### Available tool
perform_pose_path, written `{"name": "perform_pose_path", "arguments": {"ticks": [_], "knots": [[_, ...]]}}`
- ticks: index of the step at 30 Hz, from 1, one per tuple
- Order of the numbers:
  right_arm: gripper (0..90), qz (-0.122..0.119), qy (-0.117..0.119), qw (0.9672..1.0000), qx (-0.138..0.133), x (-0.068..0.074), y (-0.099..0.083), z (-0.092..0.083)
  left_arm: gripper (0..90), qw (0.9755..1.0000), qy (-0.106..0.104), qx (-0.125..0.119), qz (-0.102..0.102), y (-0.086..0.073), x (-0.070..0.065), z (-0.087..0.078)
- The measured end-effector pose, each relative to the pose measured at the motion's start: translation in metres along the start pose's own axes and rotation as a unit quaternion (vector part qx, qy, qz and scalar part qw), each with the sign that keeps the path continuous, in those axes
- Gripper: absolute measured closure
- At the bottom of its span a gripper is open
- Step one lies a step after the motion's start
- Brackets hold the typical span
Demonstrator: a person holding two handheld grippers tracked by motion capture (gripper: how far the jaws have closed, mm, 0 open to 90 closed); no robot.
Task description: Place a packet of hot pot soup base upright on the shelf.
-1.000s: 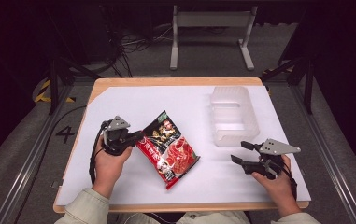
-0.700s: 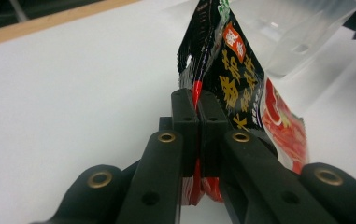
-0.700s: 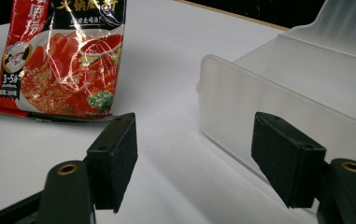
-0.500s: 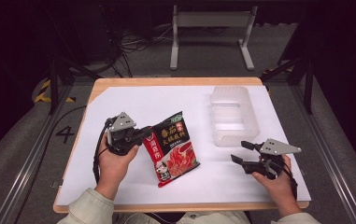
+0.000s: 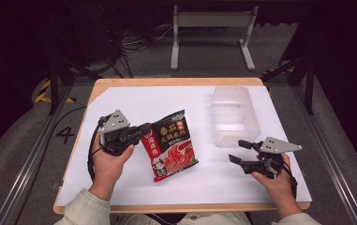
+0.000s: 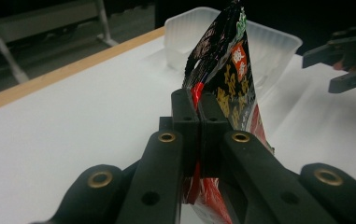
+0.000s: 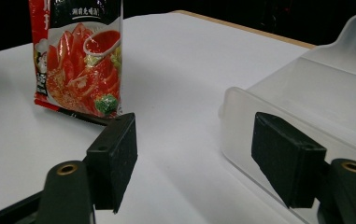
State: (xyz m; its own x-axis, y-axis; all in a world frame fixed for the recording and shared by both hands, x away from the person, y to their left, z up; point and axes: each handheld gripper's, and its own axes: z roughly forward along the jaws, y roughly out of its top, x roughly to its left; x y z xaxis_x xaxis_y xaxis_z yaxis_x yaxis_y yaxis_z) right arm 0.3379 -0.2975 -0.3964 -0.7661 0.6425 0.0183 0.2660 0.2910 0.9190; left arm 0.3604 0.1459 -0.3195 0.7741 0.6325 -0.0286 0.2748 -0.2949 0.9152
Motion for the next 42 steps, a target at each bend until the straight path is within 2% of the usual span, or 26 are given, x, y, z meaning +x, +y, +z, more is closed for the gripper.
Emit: {"name": "perform_pose_path", "arguments": {"ticks": [4, 6, 7, 9, 13, 17, 26, 33, 35, 37, 38, 42], "knots": [[31.4, 0.001, 0.02, 0.9998, -0.007, 0.003, 0.009, 0.001, 88.8, 0.9998, -0.013, -0.008, 0.016, 0.005, -0.002, -0.001], [31.4, -0.001, 0.022, 0.9997, -0.008, 0.004, 0.012, 0.002, 88.8, 0.9997, -0.012, -0.009, 0.021, 0.007, -0.003, -0.001], [31.4, -0.005, 0.031, 0.9994, -0.013, 0.006, 0.02, 0.003, 88.8, 0.9996, -0.014, -0.009, 0.022, 0.008, -0.004, -0.001], [31.5, -0.007, 0.034, 0.9993, -0.014, 0.007, 0.022, 0.003, 88.8, 0.9994, -0.014, -0.006, 0.031, 0.01, -0.006, -0.001], [31.4, -0.011, 0.056, 0.9981, -0.025, 0.01, 0.041, 0.008, 88.8, 0.9992, -0.014, -0.005, 0.036, 0.011, -0.01, -0.001], [31.4, -0.003, 0.087, 0.9957, -0.032, 0.012, 0.058, 0.014, 88.8, 0.999, -0.017, -0.006, 0.04, 0.012, -0.01, -0.001], [30.7, -0.017, 0.13, 0.991, -0.027, 0.02, 0.092, 0.032, 88.8, 0.9987, -0.024, -0.005, 0.046, 0.012, -0.013, -0.002], [29.6, -0.022, 0.149, 0.9886, -0.015, 0.024, 0.102, 0.045, 88.8, 0.9979, -0.033, -0.011, 0.054, 0.013, -0.017, -0.003], [29.3, -0.021, 0.16, 0.9868, -0.011, 0.025, 0.105, 0.051, 88.8, 0.9974, -0.036, -0.013, 0.06, 0.014, -0.018, -0.003], [28.5, -0.01, 0.186, 0.9826, -0.008, 0.026, 0.107, 0.056, 88.8, 0.9972, -0.039, -0.013, 0.063, 0.014, -0.02, -0.003], [28.5, -0.01, 0.189, 0.9818, -0.008, 0.026, 0.108, 0.059, 88.8, 0.9972, -0.039, -0.013, 0.063, 0.014, -0.02, -0.003], [28.5, -0.018, 0.19, 0.9815, 0.002, 0.03, 0.111, 0.067, 88.8, 0.9971, -0.041, -0.015, 0.063, 0.015, -0.023, -0.003]]}}
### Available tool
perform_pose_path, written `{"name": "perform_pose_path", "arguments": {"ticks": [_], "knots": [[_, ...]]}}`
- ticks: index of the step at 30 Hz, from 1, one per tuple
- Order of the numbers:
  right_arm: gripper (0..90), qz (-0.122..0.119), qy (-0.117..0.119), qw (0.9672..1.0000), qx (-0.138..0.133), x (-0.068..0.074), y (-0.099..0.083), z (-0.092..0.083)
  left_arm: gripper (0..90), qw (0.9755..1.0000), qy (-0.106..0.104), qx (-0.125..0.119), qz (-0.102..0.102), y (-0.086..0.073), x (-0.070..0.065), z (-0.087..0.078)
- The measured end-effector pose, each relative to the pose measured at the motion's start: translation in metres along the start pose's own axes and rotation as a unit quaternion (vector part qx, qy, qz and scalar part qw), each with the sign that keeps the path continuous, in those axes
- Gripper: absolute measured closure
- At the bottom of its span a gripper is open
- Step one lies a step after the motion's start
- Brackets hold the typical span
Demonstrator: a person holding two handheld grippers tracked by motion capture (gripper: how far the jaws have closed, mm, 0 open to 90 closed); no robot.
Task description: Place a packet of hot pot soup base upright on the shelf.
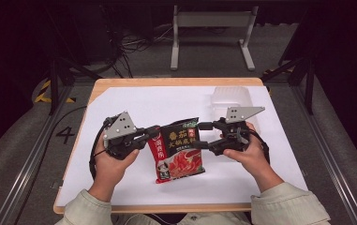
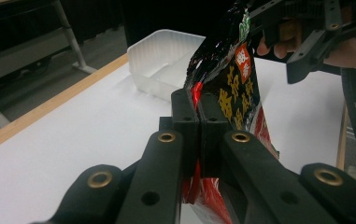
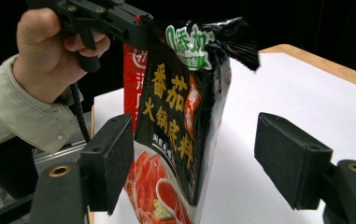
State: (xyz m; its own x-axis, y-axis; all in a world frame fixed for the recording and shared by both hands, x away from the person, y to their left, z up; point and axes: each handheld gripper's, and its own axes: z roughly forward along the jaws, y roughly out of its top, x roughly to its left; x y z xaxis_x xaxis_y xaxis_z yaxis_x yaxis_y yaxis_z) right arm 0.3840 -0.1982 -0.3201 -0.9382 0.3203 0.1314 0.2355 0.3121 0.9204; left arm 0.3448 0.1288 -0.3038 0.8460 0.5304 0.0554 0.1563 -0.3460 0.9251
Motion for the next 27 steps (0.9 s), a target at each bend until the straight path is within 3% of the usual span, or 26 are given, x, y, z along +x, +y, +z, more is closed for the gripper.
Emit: {"name": "perform_pose_path", "arguments": {"ticks": [19, 25, 27], "knots": [[31.4, -0.009, 0.024, 0.999, 0.036, -0.005, 0.003, 0.037, 88.7, 1.0, -0.003, 0.006, 0.003, -0.002, -0.003, 0.004], [45.4, -0.027, 0.029, 0.9978, 0.054, -0.005, 0.004, 0.044, 88.7, 1.0, -0.005, 0.007, 0.002, -0.002, -0.004, 0.004], [57.0, -0.039, 0.031, 0.9969, 0.061, -0.004, 0.004, 0.045, 88.7, 1.0, -0.006, 0.006, -0.001, -0.003, -0.004, 0.005]]}}
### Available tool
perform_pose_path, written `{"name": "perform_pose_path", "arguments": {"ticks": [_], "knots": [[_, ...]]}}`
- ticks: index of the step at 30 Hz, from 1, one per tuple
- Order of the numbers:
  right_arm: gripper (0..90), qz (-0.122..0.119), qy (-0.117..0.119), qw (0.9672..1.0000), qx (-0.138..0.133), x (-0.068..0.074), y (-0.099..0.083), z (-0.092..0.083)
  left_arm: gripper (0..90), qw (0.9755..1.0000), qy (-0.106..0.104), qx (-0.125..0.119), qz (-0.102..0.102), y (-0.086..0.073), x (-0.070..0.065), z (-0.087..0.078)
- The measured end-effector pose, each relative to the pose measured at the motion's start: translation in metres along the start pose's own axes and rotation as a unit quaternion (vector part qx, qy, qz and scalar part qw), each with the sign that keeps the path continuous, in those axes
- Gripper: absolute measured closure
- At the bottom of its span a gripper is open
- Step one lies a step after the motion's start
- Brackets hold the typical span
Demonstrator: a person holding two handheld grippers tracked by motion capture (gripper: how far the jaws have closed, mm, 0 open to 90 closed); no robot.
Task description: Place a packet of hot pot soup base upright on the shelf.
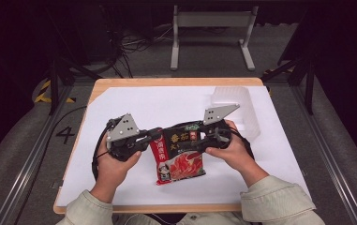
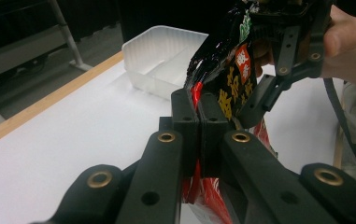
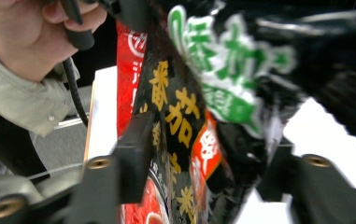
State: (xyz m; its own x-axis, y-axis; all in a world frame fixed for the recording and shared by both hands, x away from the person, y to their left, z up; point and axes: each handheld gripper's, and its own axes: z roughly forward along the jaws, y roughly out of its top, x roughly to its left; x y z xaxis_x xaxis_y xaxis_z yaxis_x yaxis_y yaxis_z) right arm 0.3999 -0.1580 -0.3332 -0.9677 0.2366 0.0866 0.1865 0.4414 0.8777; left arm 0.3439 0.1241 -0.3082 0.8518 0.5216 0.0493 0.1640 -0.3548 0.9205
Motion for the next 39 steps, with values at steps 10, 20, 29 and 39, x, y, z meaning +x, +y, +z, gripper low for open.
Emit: {"name": "perform_pose_path", "arguments": {"ticks": [10, 20, 29, 39], "knots": [[78.0, -0.005, 0.013, 0.9999, 0.008, 0.001, 0.003, -0.004, 88.6, 0.9999, -0.005, -0.007, -0.009, -0.001, 0.002, -0.001], [84.8, 0.01, 0.031, 0.9995, 0.002, 0.001, 0.003, -0.006, 75.6, 0.9988, -0.04, -0.009, -0.027, -0.001, 0.01, -0.002], [84.9, -0.004, 0.006, 1.0, 0.001, 0.005, 0.012, -0.019, 37.2, 0.9992, -0.034, -0.003, -0.022, 0.003, 0.013, -0.007], [84.8, -0.012, -0.035, 0.9992, -0.017, 0.002, 0.023, -0.044, 34.4, 0.999, -0.009, 0.0, -0.044, -0.006, 0.03, -0.025]]}}
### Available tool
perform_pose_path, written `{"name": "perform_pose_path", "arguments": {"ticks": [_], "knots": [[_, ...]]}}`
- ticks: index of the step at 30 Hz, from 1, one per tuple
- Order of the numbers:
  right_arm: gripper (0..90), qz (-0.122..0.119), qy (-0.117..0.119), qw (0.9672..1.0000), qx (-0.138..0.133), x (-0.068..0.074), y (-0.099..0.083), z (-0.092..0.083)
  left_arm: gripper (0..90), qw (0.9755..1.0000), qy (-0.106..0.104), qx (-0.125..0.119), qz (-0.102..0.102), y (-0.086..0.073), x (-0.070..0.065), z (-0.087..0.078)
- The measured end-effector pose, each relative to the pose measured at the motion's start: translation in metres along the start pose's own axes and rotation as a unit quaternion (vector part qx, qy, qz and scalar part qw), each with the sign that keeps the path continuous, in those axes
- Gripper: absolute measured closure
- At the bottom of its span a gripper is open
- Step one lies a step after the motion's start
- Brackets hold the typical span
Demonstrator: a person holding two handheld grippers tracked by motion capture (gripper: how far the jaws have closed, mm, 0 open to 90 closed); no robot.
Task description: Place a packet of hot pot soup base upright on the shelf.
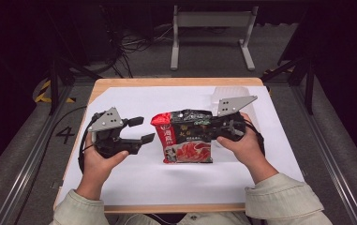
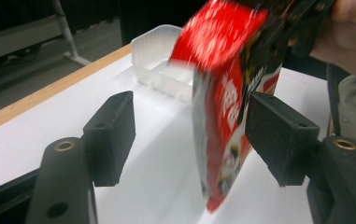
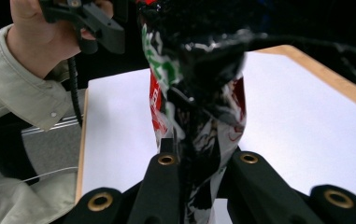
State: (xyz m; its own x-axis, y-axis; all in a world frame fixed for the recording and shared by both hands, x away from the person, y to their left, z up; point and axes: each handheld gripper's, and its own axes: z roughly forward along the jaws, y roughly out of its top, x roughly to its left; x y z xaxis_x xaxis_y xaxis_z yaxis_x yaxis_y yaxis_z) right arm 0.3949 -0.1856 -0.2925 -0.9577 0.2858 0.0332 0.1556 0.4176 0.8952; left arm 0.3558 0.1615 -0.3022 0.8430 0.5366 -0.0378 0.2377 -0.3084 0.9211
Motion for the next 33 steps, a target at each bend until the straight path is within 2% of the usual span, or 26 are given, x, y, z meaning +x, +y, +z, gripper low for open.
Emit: {"name": "perform_pose_path", "arguments": {"ticks": [3, 7, 9, 19, 25, 27, 29, 33], "knots": [[84.7, -0.005, -0.015, 0.9999, -0.005, -0.002, 0.004, -0.008, 33.3, 0.9999, 0.008, 0.003, -0.011, -0.004, 0.006, -0.003], [84.6, -0.01, -0.038, 0.9992, -0.009, -0.005, 0.01, -0.02, 31.0, 0.9993, 0.031, 0.015, -0.016, -0.009, 0.012, -0.003], [84.6, -0.011, -0.052, 0.9985, -0.013, -0.007, 0.013, -0.027, 31.3, 0.999, 0.032, 0.02, -0.025, -0.012, 0.016, -0.004], [84.6, -0.002, -0.112, 0.9932, -0.031, -0.022, 0.02, -0.055, 32.0, 0.9976, 0.043, 0.029, -0.045, -0.022, 0.028, -0.005], [84.6, -0.004, -0.143, 0.9889, -0.039, -0.029, 0.026, -0.07, 32.4, 0.9969, 0.05, 0.031, -0.053, -0.026, 0.034, -0.007], [84.6, -0.004, -0.158, 0.9865, -0.042, -0.032, 0.028, -0.075, 32.4, 0.9968, 0.051, 0.033, -0.053, -0.027, 0.036, -0.008], [84.6, -0.001, -0.171, 0.9843, -0.044, -0.036, 0.03, -0.08, 32.5, 0.9962, 0.051, 0.031, -0.063, -0.028, 0.036, -0.008], [84.6, 0.003, -0.191, 0.9805, -0.045, -0.046, 0.03, -0.087, 32.4, 0.9963, 0.051, 0.03, -0.062, -0.029, 0.038, -0.009]]}}
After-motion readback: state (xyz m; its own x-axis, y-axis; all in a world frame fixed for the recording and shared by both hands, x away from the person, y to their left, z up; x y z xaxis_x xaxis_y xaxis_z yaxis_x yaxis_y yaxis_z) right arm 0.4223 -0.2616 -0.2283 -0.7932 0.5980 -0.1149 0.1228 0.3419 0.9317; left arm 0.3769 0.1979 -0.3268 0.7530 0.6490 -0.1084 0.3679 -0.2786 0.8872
